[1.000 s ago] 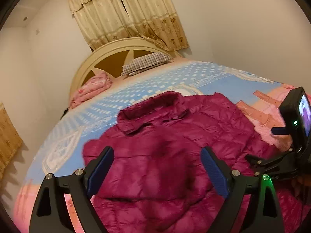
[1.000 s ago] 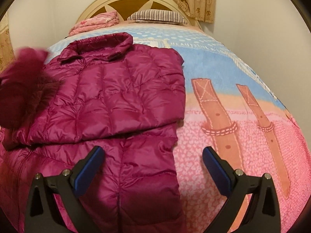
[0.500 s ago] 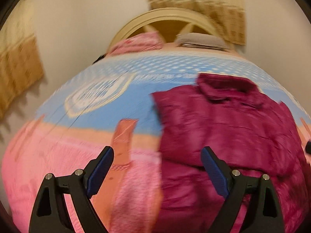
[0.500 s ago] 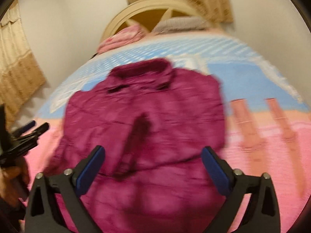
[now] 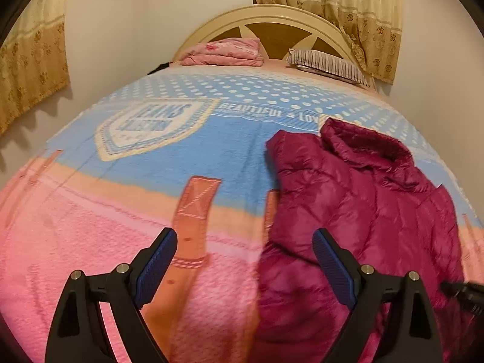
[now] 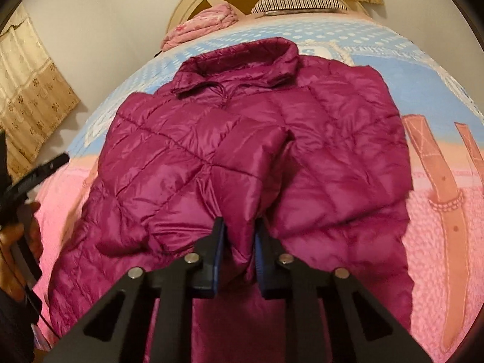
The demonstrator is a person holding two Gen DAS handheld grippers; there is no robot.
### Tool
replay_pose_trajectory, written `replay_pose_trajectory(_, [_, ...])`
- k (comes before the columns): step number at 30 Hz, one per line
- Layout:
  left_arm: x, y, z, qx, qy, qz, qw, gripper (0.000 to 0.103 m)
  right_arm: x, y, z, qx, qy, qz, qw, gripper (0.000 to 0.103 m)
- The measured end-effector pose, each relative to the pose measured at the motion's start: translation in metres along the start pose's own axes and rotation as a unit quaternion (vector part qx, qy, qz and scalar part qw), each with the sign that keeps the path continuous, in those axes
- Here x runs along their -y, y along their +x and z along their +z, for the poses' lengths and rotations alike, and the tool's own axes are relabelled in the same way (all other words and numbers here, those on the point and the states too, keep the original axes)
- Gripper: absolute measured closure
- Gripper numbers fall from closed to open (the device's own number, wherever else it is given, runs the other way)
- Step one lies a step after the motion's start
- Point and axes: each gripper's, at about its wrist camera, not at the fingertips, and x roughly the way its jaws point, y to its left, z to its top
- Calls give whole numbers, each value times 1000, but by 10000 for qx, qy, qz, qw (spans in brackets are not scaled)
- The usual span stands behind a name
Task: Fold large clothes
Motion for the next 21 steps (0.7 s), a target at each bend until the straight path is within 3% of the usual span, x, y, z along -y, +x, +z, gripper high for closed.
replay_pose_trajectory(2, [9,2,5,-20,28,-65,10000,12,3,4,-1,-114,-6,41,9999,78])
replay_pose_trajectory(5, [24,2,13,71,148,-161,9997,12,16,-7,-1,58,199,-203,9996,41])
replay_pose_trajectory(6, [29,3,16,107,191,-185,9996,12,19,-14,-1,182,274,-312,9990,37])
replay_pose_trajectory(9, [44,12,25,138,213,-249,9994,12,18,-32,6,560,332,-718,9953,37])
replay_pose_trajectory(14, [73,37,37,169,234,-426,9987,12,-21,-42,33,1116,-45,-1089,9878,37])
replay_pose_trajectory(18, [90,64,36,82,409,-573,9975,12,-41,-17,51,1000,-240,-593,9929,40])
replay_pose_trajectory(21, [90,87,27,-177,367,-608,9973,12,-45,8,55,817,-407,-655,9937,41])
